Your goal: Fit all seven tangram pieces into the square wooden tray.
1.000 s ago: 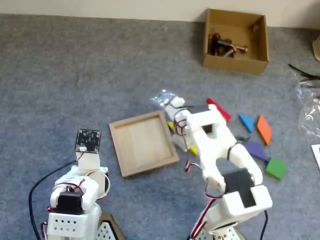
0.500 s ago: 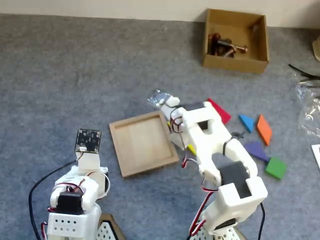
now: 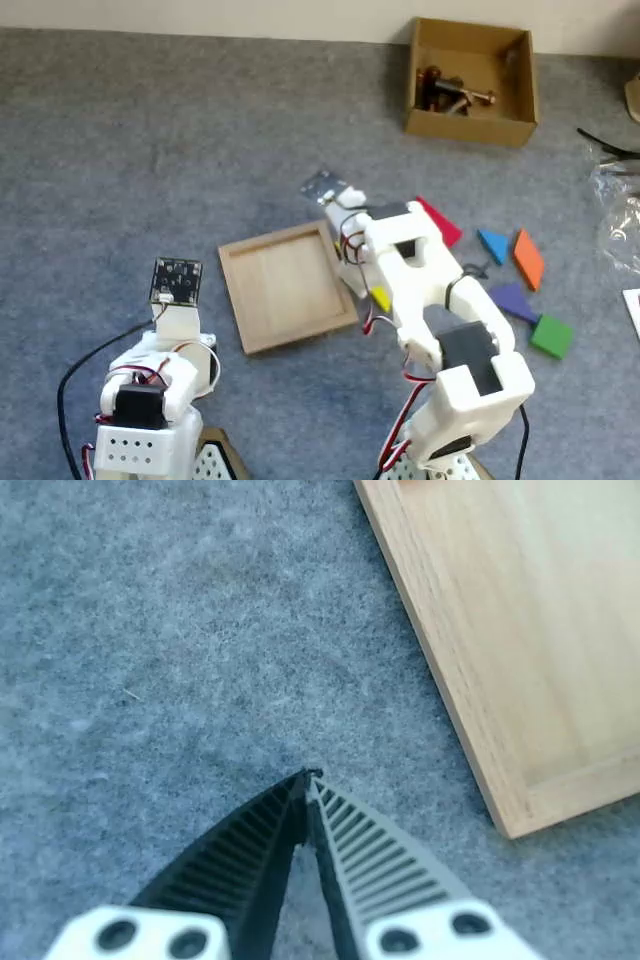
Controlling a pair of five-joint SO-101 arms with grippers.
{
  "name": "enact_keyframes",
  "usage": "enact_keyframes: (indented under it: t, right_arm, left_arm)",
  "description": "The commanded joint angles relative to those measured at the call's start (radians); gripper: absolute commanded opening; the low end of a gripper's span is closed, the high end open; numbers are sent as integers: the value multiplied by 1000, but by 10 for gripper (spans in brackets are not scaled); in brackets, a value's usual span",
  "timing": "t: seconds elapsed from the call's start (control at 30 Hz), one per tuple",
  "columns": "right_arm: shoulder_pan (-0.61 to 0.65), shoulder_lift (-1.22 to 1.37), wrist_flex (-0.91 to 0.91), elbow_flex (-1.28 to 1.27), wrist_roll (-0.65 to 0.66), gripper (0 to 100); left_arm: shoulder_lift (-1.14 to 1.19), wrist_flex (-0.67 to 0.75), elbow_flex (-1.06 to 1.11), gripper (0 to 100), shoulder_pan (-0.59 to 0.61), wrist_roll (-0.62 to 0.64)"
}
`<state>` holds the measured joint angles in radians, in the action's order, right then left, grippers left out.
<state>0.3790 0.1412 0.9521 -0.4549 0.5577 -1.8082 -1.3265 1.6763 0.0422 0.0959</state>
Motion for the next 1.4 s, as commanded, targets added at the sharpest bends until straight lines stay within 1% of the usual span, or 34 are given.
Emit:
enact_keyframes:
  t: [0.0, 0.1, 0.57, 0.73, 1.2, 1.27, 1.37]
  right_arm:
    - [5, -8, -5, 54, -43, 308]
    - [5, -7, -2, 54, -60, 308]
    - [5, -4, -7, 47, -58, 307]
    - [5, -2, -7, 47, -58, 265]
    - [5, -1, -7, 44, -58, 260]
    - [5, -1, -5, 44, -61, 260]
    - [5, -1, -5, 44, -103, 260]
  left_arm:
    - [-7, 2, 19, 5, -15, 8]
    - [-7, 2, 19, 5, -15, 8]
    - [-7, 2, 19, 5, -15, 8]
    - [-7, 2, 19, 5, -15, 8]
    - [-7, 2, 19, 5, -15, 8]
    - [-7, 2, 19, 5, -15, 8]
    - [-7, 2, 19, 5, -15, 8]
